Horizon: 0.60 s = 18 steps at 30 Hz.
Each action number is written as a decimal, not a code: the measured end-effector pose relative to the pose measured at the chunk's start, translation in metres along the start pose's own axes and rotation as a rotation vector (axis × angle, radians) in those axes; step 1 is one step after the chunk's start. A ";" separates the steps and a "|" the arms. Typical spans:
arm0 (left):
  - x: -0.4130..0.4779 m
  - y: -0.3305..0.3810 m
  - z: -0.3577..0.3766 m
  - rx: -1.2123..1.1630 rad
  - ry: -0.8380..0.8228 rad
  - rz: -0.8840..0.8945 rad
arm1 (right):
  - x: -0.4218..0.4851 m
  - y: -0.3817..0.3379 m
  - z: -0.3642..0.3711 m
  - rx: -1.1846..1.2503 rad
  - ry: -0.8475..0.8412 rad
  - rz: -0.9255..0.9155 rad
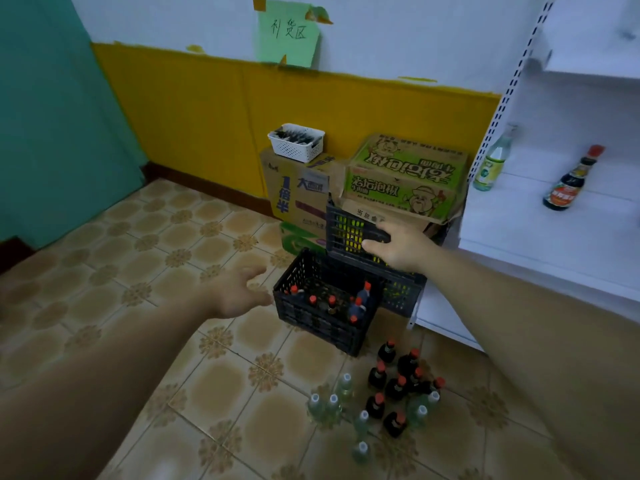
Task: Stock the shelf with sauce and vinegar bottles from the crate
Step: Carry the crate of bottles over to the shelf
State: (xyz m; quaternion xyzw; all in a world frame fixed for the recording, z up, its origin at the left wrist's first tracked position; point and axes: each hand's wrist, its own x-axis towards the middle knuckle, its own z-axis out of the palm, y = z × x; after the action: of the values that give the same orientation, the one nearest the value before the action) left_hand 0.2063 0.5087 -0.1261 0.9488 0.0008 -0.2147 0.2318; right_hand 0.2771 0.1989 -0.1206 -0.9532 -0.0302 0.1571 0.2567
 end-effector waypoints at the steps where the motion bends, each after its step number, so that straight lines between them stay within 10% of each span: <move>1: 0.012 -0.006 -0.006 0.002 -0.008 -0.002 | 0.010 -0.002 0.002 0.006 0.000 0.017; 18: 0.241 -0.141 -0.099 0.145 -0.321 0.183 | 0.139 -0.058 0.091 0.233 0.070 0.424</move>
State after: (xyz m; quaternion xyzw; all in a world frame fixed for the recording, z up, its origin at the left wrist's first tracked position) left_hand 0.4516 0.6549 -0.2074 0.9127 -0.1380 -0.3408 0.1785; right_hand 0.3812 0.3117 -0.2060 -0.9070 0.1979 0.1768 0.3269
